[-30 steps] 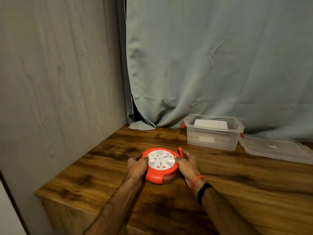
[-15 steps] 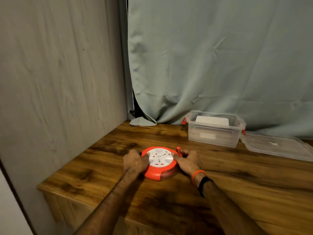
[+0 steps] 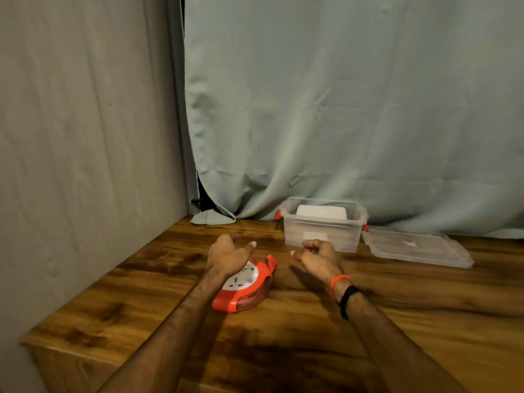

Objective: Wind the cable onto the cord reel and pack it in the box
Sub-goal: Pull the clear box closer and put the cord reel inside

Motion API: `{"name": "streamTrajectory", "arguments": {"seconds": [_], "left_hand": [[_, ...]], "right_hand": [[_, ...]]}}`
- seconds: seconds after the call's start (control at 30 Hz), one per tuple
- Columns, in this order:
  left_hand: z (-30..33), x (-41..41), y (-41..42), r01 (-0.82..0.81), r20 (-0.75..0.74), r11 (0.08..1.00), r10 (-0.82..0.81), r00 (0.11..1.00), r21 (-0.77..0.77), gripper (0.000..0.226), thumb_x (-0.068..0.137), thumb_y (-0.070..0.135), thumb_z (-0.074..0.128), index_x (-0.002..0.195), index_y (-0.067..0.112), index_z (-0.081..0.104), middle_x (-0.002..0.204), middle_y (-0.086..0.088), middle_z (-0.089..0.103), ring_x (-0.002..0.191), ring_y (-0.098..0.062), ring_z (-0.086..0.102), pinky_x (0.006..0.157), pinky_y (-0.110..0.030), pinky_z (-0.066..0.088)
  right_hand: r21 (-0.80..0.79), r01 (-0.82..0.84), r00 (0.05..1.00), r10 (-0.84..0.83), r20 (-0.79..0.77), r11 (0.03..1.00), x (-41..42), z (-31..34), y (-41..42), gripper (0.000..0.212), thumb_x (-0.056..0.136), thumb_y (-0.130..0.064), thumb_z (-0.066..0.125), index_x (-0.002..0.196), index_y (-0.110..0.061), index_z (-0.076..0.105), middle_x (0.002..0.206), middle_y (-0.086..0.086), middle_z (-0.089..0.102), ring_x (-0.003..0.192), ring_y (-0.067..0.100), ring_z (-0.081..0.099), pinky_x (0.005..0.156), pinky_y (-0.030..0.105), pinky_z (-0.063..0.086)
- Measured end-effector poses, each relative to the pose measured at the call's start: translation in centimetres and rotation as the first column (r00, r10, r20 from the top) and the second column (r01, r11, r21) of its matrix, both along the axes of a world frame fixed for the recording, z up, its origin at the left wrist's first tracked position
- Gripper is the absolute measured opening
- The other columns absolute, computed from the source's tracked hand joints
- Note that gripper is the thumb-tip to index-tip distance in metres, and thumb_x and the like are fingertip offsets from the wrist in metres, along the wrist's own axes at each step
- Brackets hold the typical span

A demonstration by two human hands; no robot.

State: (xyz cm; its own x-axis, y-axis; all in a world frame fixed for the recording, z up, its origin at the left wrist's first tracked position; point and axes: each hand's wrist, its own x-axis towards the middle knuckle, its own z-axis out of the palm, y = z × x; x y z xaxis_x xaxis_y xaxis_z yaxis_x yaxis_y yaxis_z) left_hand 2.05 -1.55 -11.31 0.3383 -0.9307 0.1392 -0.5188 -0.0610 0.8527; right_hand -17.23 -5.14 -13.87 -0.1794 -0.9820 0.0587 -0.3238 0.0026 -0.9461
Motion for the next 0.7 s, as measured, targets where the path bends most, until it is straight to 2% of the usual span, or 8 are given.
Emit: {"name": "streamTrajectory", "arguments": {"seconds": [0.17,0.33,0.47,0.53,0.6,0.7], "left_hand": [[0.7,-4.5,-3.1,0.085,-0.165,0.996,-0.084,0.983,-0.004,0.045,0.083,0.034,0.076,0.118,0.01,0.062,0.116,-0.01,0.069,0.105,-0.028,0.065,0.095,-0.045,0.053],[1.1,-6.7,-6.5,0.102,-0.191,0.995,-0.104,0.976,-0.023,0.046,0.084,0.035,0.075,0.122,0.015,0.06,0.117,-0.008,0.067,0.103,-0.026,0.064,0.093,-0.044,0.054],[1.2,-7.8,-10.2,0.098,-0.2,0.994,-0.104,0.974,-0.039,0.046,0.087,0.029,0.073,0.126,0.01,0.06,0.12,-0.012,0.067,0.101,-0.025,0.063,0.093,-0.039,0.053],[1.4,-8.3,-12.2,0.063,-0.189,0.997,-0.07,0.979,-0.045,0.05,0.087,0.028,0.073,0.13,0.009,0.056,0.126,-0.012,0.064,0.104,-0.024,0.061,0.09,-0.033,0.05],[1.5,-8.8,-14.2,0.036,-0.199,0.999,-0.041,0.979,-0.03,0.06,0.086,0.029,0.073,0.137,0.01,0.049,0.135,-0.013,0.058,0.11,-0.025,0.058,0.088,-0.036,0.049],[1.3,-9.3,-17.4,0.017,-0.201,1.0,-0.02,0.979,-0.016,0.074,0.083,0.036,0.075,0.144,0.011,0.04,0.145,-0.016,0.049,0.127,-0.034,0.05,0.104,-0.046,0.045]], "right_hand": [[-0.043,0.146,0.988,-0.148,-0.049,0.988,-5.6,2.1,-0.3,0.038,0.073,-0.021,0.08,0.108,-0.015,0.066,0.111,0.001,0.069,0.108,0.02,0.062,0.103,0.03,0.045],[-0.103,0.228,0.962,-0.241,-0.129,0.968,-10.2,2.7,-1.9,0.041,0.077,-0.027,0.077,0.113,-0.015,0.065,0.113,0.004,0.068,0.107,0.023,0.061,0.096,0.029,0.046],[-0.132,0.281,0.943,-0.299,-0.145,0.951,-12.7,3.0,-4.6,0.034,0.077,-0.031,0.075,0.106,-0.014,0.066,0.106,0.005,0.069,0.098,0.022,0.061,0.084,0.027,0.045],[-0.149,0.299,0.938,-0.319,-0.135,0.943,-13.4,3.3,-6.1,0.038,0.078,-0.032,0.075,0.109,-0.012,0.066,0.106,0.007,0.069,0.094,0.022,0.06,0.08,0.025,0.04],[-0.152,0.303,0.936,-0.324,-0.139,0.941,-13.9,3.5,-7.6,0.039,0.08,-0.033,0.074,0.11,-0.009,0.066,0.101,0.007,0.069,0.095,0.026,0.062,0.078,0.025,0.04],[-0.123,0.265,0.947,-0.282,-0.153,0.956,-14.5,3.3,-10.2,0.031,0.082,-0.038,0.071,0.103,-0.016,0.066,0.1,0.004,0.069,0.091,0.023,0.06,0.08,0.028,0.045]]}}
